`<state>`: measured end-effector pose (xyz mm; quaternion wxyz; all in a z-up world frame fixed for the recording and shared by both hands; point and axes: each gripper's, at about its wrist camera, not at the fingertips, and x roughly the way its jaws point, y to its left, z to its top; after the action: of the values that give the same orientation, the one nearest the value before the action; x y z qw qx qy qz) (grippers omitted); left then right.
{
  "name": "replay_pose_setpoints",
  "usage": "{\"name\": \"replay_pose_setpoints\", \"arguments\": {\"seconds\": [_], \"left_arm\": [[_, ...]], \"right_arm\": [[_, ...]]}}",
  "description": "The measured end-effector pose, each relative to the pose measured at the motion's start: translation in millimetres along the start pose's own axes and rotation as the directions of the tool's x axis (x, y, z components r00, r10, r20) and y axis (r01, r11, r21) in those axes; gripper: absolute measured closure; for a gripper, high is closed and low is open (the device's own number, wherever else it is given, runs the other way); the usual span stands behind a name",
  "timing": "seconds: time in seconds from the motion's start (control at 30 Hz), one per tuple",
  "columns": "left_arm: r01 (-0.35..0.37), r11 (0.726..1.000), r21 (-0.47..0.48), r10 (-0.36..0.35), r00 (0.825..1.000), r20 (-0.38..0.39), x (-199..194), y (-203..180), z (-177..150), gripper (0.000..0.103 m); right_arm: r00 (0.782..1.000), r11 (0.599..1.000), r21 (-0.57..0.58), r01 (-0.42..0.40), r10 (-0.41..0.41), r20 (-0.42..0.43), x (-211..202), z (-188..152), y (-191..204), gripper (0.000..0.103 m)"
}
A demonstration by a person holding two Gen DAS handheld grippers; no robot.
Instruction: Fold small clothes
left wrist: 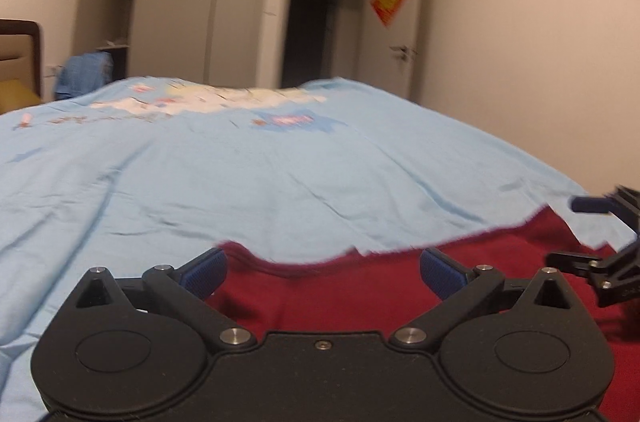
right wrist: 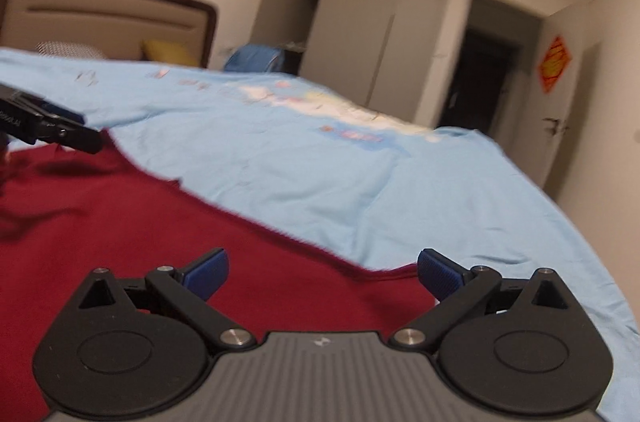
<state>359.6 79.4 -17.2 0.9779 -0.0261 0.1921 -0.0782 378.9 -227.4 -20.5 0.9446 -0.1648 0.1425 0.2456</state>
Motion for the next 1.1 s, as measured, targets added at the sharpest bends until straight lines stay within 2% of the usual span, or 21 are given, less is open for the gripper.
{"name": "replay_pose_setpoints", "arguments": {"seconds": [0.1,0.27,0.37,0.43,0.6,0.8,1.1], "left_arm": [[0.017,1.0,0.003,-0.016,0.997,-0.07,15.0,1.6,-6.5,0.001],[0.014,0.991,-0.135,-0.036,0.986,-0.161,38.7,30.0,-16.9,0.001],[0.047,0.973,-0.225,-0.079,0.988,-0.133,43.1,44.8,-23.5,0.001],[0.071,0.962,-0.263,-0.105,0.987,-0.118,44.4,51.1,-27.8,0.001],[0.102,0.947,-0.306,-0.135,0.987,-0.09,43.9,58.4,-31.1,0.001],[0.083,0.958,-0.275,-0.114,0.989,-0.099,45.3,51.5,-30.2,0.001],[0.078,0.961,-0.267,-0.108,0.989,-0.1,45.6,49.7,-30.6,0.001]], "right_arm": [[0.997,0.999,0.021,-0.037,0.038,-0.071,16.3,-3.3,-0.6,0.001],[0.985,0.975,0.217,-0.046,0.081,-0.153,40.1,-14.5,-30.4,0.001],[0.981,0.933,0.349,-0.084,0.139,-0.137,44.0,-24.5,-54.7,0.001],[0.978,0.914,0.392,-0.104,0.165,-0.125,46.9,-30.3,-61.6,0.001],[0.979,0.916,0.388,-0.103,0.163,-0.125,46.5,-33.2,-62.5,0.0],[0.981,0.92,0.381,-0.097,0.153,-0.12,42.6,-34.8,-59.7,0.0],[0.982,0.922,0.377,-0.093,0.148,-0.119,42.5,-35.1,-57.0,0.0]]}}
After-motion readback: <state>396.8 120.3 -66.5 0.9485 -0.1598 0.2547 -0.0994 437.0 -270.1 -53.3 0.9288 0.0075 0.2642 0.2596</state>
